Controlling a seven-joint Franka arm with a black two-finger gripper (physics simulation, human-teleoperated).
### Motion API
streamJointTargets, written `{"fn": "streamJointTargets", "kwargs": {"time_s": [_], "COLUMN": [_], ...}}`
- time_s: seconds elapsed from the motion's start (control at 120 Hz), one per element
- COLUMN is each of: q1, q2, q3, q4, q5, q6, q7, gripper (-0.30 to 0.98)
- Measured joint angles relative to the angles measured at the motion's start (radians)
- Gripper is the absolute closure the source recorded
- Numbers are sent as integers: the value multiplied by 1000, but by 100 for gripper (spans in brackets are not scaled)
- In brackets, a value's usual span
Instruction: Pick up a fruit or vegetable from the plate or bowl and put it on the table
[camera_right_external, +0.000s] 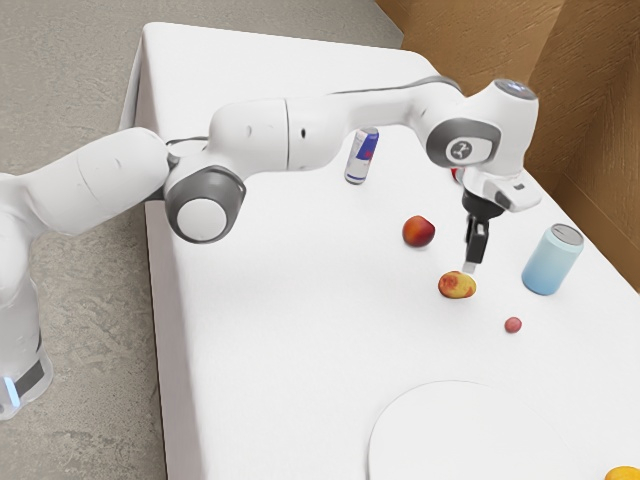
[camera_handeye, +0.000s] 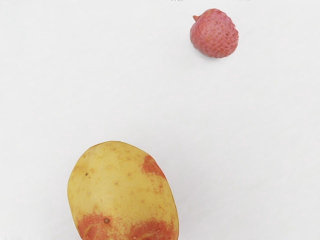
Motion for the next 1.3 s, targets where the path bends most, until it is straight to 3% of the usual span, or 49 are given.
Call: {"fn": "streamJointTargets", "kwargs": {"time_s": [0.867, 1.1, 1.3], "q1": [30, 49, 37], "q2": [65, 141, 197], "q3": [-29, -30, -35], "q4": [20, 181, 208], "q5": [-12, -14, -33], "q6": [15, 20, 70], "q7": [-207, -220, -226], "gripper": [0, 0, 0]}}
